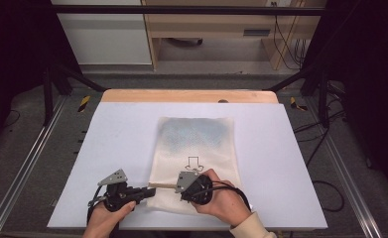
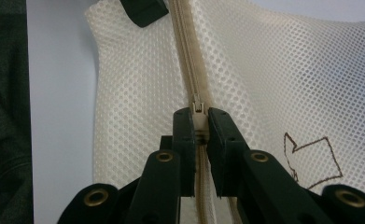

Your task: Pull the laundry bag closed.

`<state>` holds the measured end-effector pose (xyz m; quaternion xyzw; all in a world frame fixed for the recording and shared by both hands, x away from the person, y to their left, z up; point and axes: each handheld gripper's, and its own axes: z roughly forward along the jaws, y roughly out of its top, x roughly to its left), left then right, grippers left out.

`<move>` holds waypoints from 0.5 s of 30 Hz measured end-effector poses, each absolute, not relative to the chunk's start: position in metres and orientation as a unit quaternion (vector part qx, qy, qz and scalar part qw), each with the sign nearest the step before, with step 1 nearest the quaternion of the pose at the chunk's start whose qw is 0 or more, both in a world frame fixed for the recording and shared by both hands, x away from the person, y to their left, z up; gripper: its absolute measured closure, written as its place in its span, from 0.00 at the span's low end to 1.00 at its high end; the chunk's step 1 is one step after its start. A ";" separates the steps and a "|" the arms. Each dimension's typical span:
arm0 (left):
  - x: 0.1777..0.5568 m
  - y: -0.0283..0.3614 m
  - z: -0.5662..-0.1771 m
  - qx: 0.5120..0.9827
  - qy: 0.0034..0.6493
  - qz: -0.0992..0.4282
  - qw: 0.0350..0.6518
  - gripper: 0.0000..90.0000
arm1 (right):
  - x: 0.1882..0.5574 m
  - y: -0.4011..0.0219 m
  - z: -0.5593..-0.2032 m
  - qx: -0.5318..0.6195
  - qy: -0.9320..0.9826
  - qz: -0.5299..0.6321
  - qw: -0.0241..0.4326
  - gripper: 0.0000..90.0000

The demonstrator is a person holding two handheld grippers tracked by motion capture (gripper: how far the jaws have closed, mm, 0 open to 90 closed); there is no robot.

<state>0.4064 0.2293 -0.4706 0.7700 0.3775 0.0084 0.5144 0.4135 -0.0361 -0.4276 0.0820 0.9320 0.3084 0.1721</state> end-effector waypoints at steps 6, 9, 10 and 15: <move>0.406 0.229 -0.470 0.771 0.376 0.011 0.514 0.94 | 0.413 -0.045 -0.428 0.090 0.931 0.309 0.171 0.91; 0.407 0.229 -0.470 0.772 0.375 0.011 0.514 0.94 | 0.414 -0.046 -0.429 0.091 0.931 0.309 0.170 0.91; 0.407 0.229 -0.470 0.772 0.375 0.011 0.513 0.94 | 0.414 -0.047 -0.429 0.092 0.931 0.310 0.170 0.91; 0.407 0.229 -0.470 0.772 0.375 0.011 0.513 0.94 | 0.414 -0.047 -0.429 0.091 0.931 0.310 0.171 0.91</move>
